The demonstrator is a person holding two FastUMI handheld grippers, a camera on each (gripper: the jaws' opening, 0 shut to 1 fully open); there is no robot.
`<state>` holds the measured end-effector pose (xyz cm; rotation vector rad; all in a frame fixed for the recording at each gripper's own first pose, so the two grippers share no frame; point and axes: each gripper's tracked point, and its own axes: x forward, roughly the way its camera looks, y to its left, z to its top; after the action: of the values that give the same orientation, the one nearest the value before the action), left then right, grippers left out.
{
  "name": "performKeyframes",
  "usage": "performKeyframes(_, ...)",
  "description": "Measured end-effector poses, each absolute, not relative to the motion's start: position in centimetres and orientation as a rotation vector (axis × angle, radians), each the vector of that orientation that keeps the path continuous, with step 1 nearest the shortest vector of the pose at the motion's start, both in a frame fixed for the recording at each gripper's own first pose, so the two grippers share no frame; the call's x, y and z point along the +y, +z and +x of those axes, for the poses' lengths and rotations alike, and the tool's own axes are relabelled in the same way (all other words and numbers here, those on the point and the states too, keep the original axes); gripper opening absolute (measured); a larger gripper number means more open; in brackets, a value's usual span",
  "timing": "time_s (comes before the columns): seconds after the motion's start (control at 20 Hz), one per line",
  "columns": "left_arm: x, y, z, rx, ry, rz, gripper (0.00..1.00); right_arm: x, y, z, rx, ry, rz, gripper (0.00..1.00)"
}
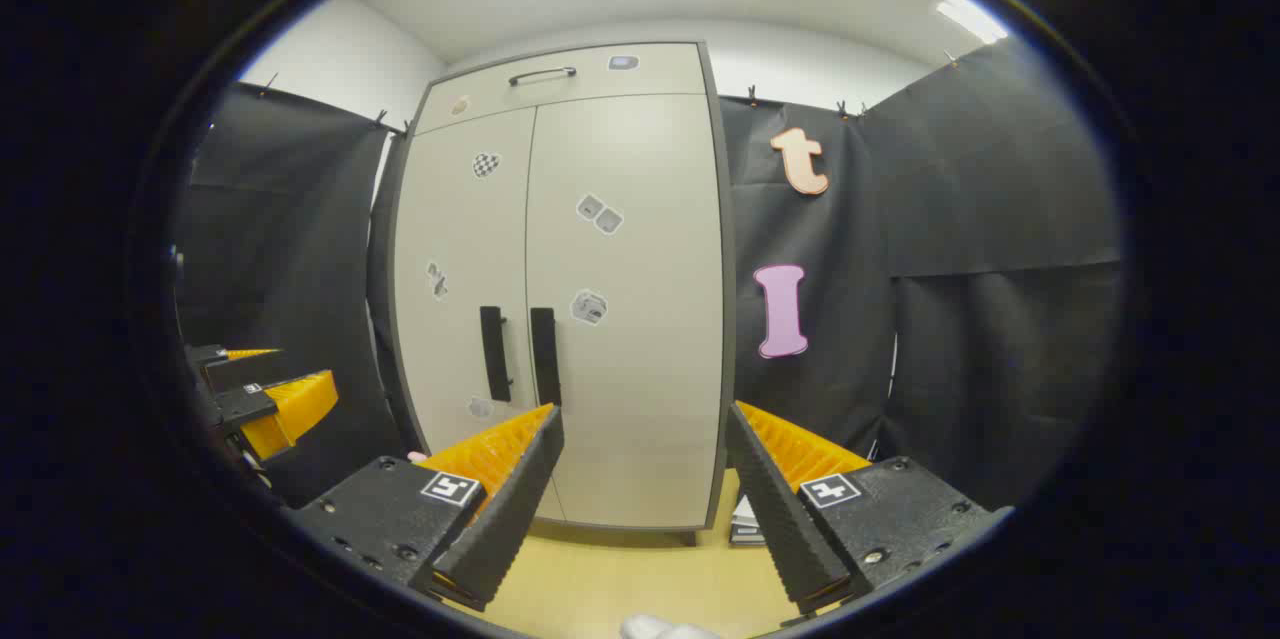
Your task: Open the right door of the double-door shoe cabinet with the right hand, and open the left door with the left hand.
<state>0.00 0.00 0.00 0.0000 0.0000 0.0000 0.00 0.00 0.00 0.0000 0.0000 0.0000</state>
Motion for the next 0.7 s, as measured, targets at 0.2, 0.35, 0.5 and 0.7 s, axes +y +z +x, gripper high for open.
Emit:
performKeyframes(0.2, 0.5, 0.4, -0.1, -0.010, 0.004, -0.006, 0.96, 0.3, 0.2, -0.2, 0.002, 0.001, -0.006, 1.00)
performKeyframes(0.35, 1.0, 0.7, -0.4, -0.019, 0.012, -0.007, 0.96, 0.4, 0.4, -0.2, -0.002, 0.001, -0.016, 1.00)
performKeyframes(0.5, 1.1, 0.8, -0.6, -0.021, 0.017, -0.011, 0.96, 0.6, 0.3, -0.3, 0.002, 0.006, -0.022, 1.00)
performKeyframes(0.7, 1.5, 0.9, -0.7, -0.019, 0.027, -0.009, 0.96, 0.7, 0.2, -0.2, 0.007, 0.006, -0.019, 1.00)
